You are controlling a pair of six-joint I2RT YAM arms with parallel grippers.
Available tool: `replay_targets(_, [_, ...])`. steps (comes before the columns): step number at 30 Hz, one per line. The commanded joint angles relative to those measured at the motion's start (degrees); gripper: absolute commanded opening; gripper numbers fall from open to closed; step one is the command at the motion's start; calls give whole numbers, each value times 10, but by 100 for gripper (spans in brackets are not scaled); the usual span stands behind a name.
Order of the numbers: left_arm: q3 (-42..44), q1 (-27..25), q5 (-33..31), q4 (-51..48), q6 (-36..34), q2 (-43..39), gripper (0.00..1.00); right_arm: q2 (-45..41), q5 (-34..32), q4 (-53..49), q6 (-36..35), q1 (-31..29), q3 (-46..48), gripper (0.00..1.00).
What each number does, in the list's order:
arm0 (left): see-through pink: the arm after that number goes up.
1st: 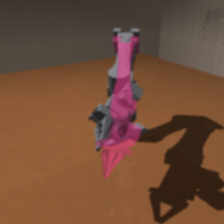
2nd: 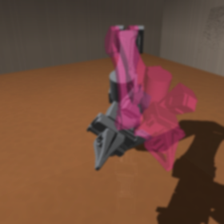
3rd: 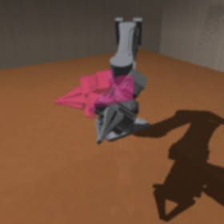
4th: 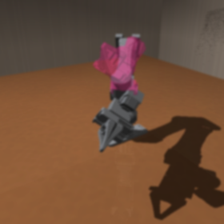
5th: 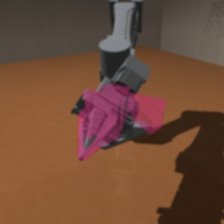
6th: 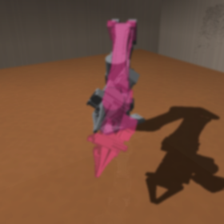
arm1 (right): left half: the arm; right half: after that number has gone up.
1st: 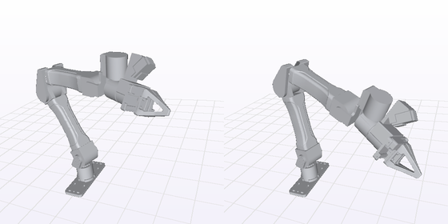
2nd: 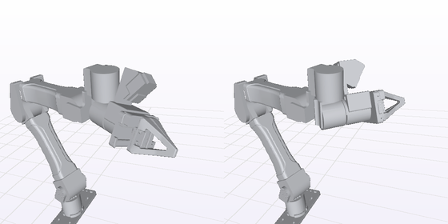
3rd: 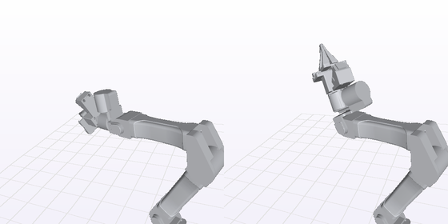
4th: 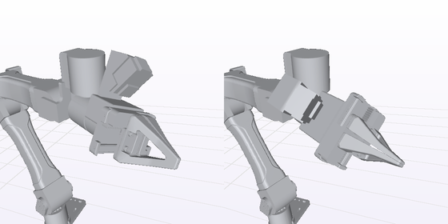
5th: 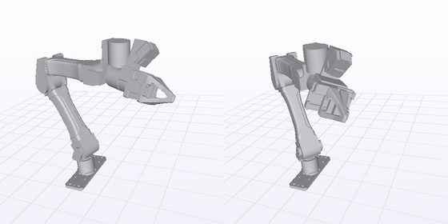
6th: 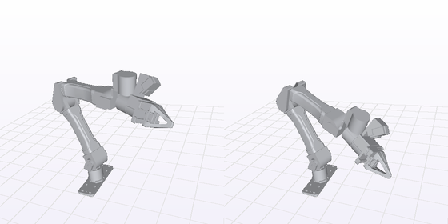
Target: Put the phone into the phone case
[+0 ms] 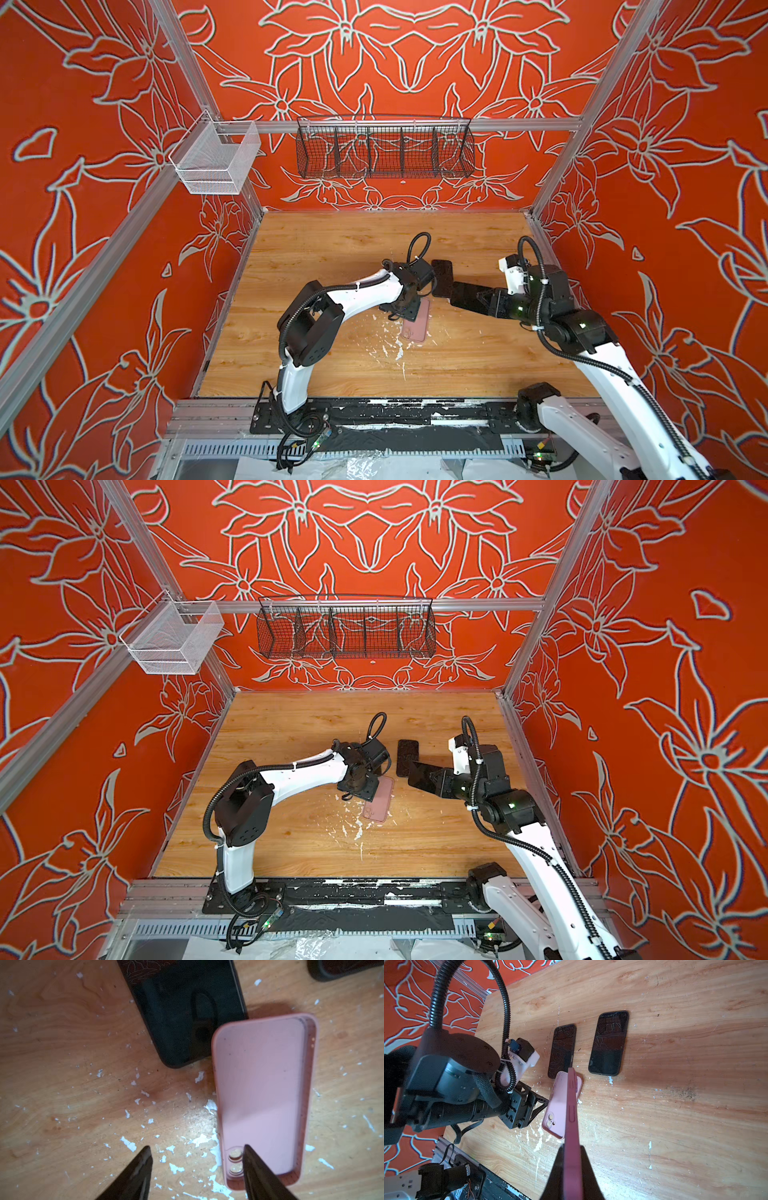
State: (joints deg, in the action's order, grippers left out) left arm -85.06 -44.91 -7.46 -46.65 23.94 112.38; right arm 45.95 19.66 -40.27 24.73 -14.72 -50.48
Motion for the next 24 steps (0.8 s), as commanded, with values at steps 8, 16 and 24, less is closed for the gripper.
replay_targets(8, [34,31,50,71,9,19,60,-21,16,5,14,1,-2,0])
replay_targets(16, [25,31,37,73,28,38,46,-29,13,-1,10,1,-5,0])
replay_targets(24, [31,30,54,83,73,39,21,-33,9,1,8,2,1,0])
